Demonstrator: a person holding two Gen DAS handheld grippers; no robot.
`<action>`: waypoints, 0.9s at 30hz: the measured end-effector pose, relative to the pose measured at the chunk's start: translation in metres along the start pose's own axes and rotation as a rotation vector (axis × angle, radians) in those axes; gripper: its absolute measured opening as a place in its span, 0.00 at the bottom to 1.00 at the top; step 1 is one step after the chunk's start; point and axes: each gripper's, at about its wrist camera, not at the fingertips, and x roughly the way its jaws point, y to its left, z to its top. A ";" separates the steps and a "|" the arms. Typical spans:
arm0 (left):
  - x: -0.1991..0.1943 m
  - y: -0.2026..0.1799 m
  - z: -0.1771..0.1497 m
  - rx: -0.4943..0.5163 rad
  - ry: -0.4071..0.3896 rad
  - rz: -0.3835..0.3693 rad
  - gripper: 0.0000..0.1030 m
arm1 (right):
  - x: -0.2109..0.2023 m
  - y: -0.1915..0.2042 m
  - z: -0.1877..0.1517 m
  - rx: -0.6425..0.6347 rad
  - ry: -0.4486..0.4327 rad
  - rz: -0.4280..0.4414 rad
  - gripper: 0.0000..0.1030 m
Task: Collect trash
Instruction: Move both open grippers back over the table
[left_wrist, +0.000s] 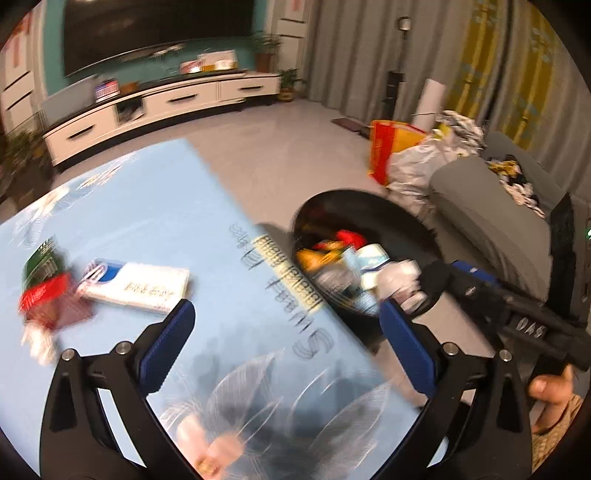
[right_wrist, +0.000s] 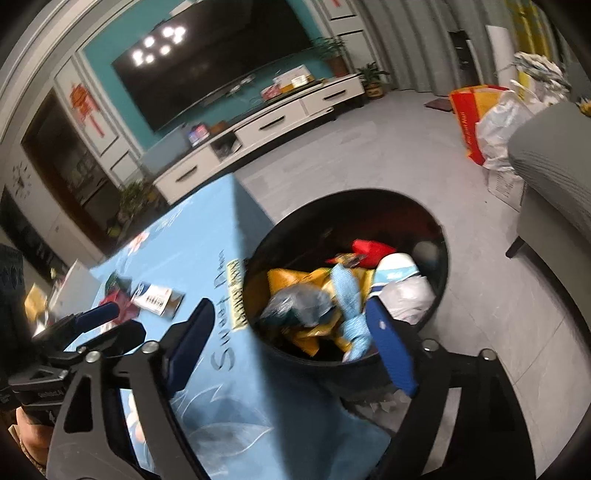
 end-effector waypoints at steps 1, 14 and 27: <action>-0.006 0.007 -0.007 -0.015 0.005 0.027 0.97 | 0.000 0.006 -0.001 -0.012 0.009 0.005 0.82; -0.104 0.110 -0.111 -0.353 -0.027 0.253 0.97 | 0.011 0.114 -0.030 -0.244 0.141 0.107 0.83; -0.136 0.157 -0.141 -0.467 -0.112 0.256 0.97 | 0.027 0.211 -0.062 -0.426 0.210 0.146 0.83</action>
